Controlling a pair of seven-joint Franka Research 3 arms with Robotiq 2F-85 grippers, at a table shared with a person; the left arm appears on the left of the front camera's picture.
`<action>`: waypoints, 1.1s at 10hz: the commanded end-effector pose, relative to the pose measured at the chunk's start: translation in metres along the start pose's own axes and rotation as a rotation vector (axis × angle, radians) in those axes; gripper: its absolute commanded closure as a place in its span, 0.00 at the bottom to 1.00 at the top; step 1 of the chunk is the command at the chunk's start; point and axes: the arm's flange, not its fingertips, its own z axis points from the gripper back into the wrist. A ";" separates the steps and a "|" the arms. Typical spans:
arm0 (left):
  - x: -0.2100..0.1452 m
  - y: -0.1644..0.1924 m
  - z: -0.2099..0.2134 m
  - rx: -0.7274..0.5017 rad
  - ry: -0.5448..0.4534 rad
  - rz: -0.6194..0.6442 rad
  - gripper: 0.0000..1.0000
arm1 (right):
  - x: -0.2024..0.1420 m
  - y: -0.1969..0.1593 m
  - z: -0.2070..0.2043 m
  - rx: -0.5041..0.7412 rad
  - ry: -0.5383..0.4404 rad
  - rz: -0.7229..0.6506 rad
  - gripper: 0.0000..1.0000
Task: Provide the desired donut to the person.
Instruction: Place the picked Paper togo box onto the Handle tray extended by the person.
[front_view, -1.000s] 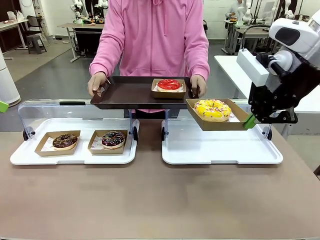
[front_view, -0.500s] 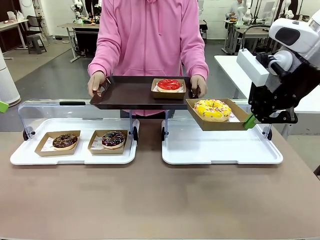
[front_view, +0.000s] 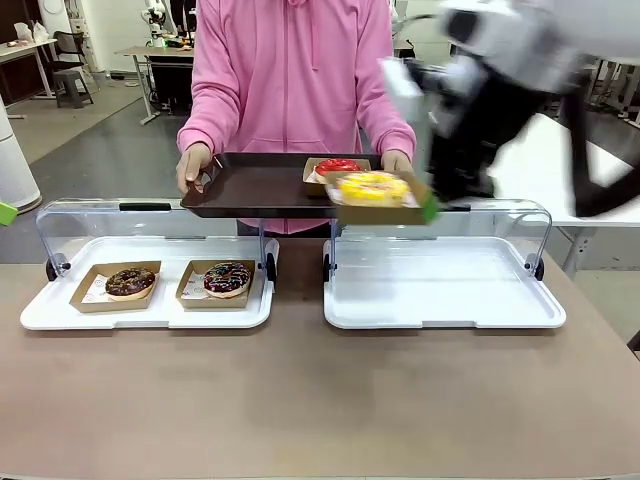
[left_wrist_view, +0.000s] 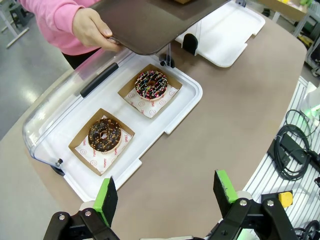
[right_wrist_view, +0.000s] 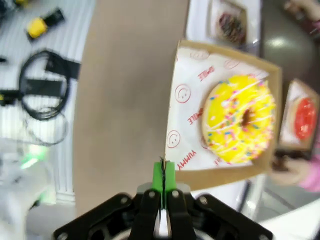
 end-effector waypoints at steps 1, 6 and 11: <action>-0.001 0.001 -0.001 -0.003 -0.007 -0.002 0.00 | 0.058 -0.088 -0.021 0.051 0.059 -0.089 0.99; -0.001 0.001 -0.001 -0.003 -0.007 -0.002 0.00 | 0.137 -0.169 -0.118 -0.230 0.121 -0.042 0.99; -0.001 0.001 -0.001 -0.003 -0.007 -0.002 0.00 | 0.148 -0.201 -0.151 -0.169 0.096 -0.004 0.99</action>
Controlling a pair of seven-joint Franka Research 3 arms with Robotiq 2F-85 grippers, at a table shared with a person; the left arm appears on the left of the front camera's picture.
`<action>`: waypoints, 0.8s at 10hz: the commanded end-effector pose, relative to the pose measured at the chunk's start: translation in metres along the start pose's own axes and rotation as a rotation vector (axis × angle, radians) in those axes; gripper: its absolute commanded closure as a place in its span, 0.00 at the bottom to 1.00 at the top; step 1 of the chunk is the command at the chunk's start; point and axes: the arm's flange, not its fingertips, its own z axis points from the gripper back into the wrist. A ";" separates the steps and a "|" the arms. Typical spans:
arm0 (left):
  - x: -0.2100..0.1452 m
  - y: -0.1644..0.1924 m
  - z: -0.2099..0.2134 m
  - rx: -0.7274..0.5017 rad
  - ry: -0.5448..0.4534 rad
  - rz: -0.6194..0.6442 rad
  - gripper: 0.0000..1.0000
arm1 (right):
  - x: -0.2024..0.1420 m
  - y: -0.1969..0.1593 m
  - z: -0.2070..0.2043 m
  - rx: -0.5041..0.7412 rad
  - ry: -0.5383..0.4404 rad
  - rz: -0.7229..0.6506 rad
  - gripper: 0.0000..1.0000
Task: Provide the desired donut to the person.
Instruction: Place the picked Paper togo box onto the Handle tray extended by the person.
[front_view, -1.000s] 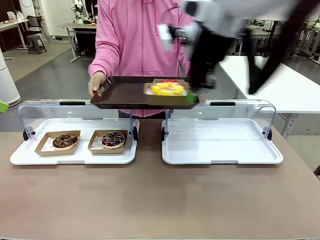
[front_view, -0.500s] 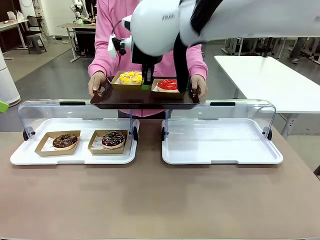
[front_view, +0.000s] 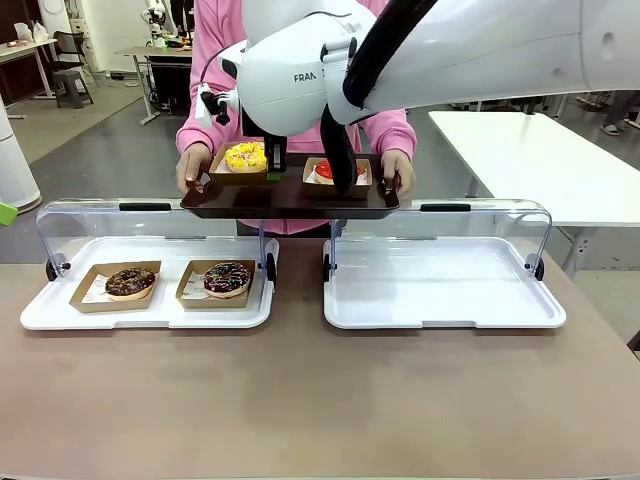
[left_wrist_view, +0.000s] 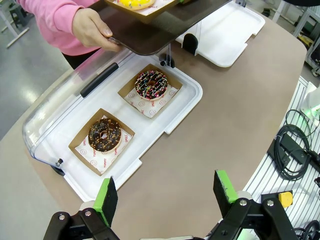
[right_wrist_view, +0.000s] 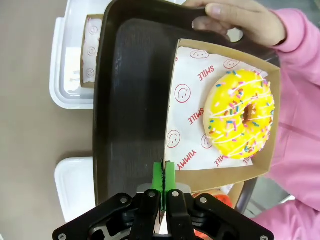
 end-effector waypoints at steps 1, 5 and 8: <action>-0.001 0.001 -0.001 -0.003 -0.007 -0.003 0.00 | 0.002 -0.013 -0.009 0.029 -0.010 -0.010 0.99; -0.001 0.001 -0.001 -0.003 -0.007 -0.003 0.00 | -0.004 -0.014 -0.018 0.049 -0.011 -0.022 0.99; -0.001 0.001 -0.001 -0.003 -0.007 -0.003 0.00 | -0.012 -0.017 -0.010 0.110 -0.042 -0.047 0.00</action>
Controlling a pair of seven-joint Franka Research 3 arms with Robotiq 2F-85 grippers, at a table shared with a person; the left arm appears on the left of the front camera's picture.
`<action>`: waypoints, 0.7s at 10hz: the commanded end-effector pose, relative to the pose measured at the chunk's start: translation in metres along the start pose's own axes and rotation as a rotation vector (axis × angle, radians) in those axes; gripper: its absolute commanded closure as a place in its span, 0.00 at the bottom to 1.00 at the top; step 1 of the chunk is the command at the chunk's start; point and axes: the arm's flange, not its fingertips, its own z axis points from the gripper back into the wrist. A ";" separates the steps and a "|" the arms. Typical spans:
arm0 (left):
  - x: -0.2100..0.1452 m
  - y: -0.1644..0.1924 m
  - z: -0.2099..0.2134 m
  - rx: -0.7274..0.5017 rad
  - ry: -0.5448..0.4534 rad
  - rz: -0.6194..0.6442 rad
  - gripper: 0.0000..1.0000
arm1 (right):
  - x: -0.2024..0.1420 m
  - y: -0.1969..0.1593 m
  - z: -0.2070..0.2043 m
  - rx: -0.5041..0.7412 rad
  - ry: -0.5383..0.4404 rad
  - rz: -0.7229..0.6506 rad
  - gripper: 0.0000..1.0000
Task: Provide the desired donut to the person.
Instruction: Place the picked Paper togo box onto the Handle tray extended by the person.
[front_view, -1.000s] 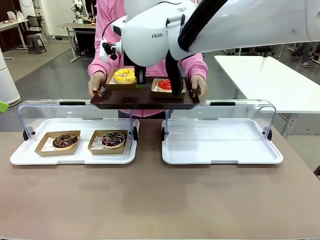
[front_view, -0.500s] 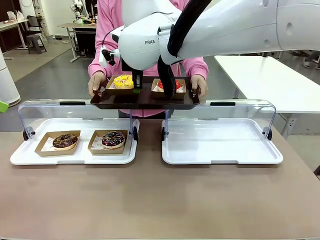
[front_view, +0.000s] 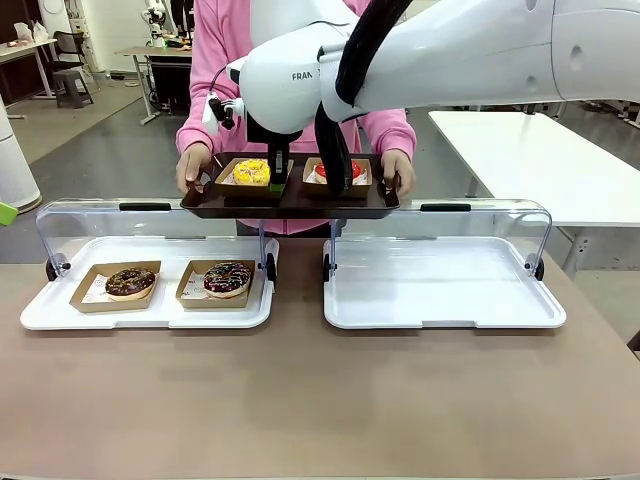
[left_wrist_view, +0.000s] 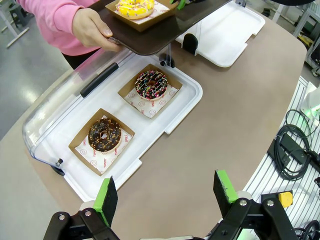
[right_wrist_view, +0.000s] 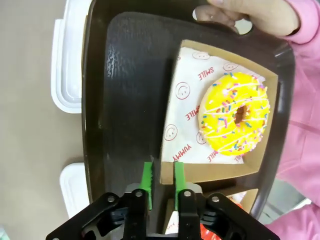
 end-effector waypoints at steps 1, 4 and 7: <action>-0.001 0.001 -0.001 -0.003 -0.007 -0.003 0.00 | -0.004 -0.003 0.012 0.029 -0.030 0.003 0.35; -0.001 0.001 -0.001 -0.003 -0.007 -0.003 0.00 | -0.004 0.000 0.021 0.052 -0.035 0.008 0.00; -0.001 0.001 -0.001 -0.003 -0.007 -0.003 0.00 | -0.005 0.001 0.027 0.071 -0.032 0.015 0.00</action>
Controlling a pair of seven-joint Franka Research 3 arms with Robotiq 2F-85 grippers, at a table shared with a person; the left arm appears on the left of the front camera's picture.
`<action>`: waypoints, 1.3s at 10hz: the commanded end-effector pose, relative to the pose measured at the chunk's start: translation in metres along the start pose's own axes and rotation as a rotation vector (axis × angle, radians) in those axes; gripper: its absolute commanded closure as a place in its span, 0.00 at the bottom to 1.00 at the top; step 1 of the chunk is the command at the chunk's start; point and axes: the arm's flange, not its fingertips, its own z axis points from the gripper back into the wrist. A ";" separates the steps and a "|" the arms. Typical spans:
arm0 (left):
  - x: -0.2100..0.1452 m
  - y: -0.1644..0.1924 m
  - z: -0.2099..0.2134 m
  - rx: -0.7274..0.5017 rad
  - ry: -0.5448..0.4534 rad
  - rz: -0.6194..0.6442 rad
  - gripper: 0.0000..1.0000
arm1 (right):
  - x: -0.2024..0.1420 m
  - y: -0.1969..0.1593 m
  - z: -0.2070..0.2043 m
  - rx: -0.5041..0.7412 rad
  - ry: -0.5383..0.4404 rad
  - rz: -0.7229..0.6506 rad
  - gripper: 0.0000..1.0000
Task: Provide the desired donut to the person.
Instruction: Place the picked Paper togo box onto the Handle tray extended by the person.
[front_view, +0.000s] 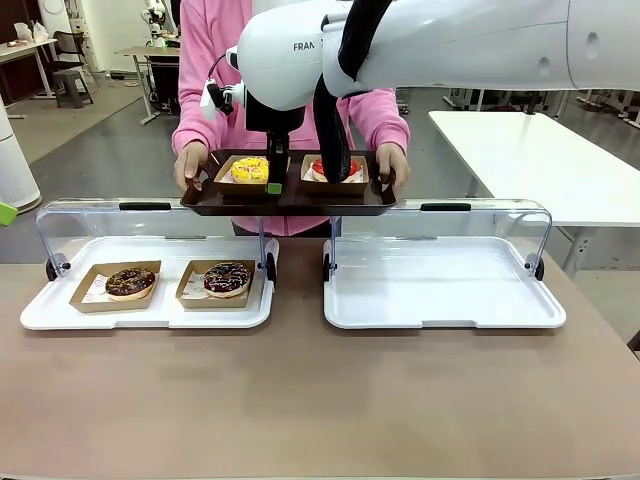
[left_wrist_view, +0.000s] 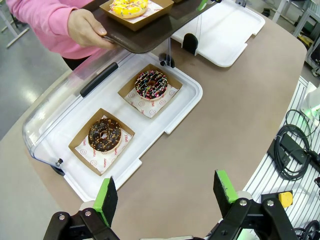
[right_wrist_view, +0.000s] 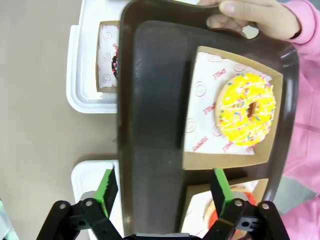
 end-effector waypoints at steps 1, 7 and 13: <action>-0.001 0.001 -0.001 -0.003 -0.007 -0.003 0.00 | -0.006 -0.001 0.005 0.046 -0.013 0.011 0.00; -0.001 0.001 -0.001 -0.003 -0.007 -0.003 0.00 | -0.005 0.000 0.001 0.033 0.006 -0.002 0.00; -0.001 0.001 -0.001 -0.003 -0.007 -0.003 0.00 | -0.005 0.000 0.001 0.033 0.006 -0.002 0.00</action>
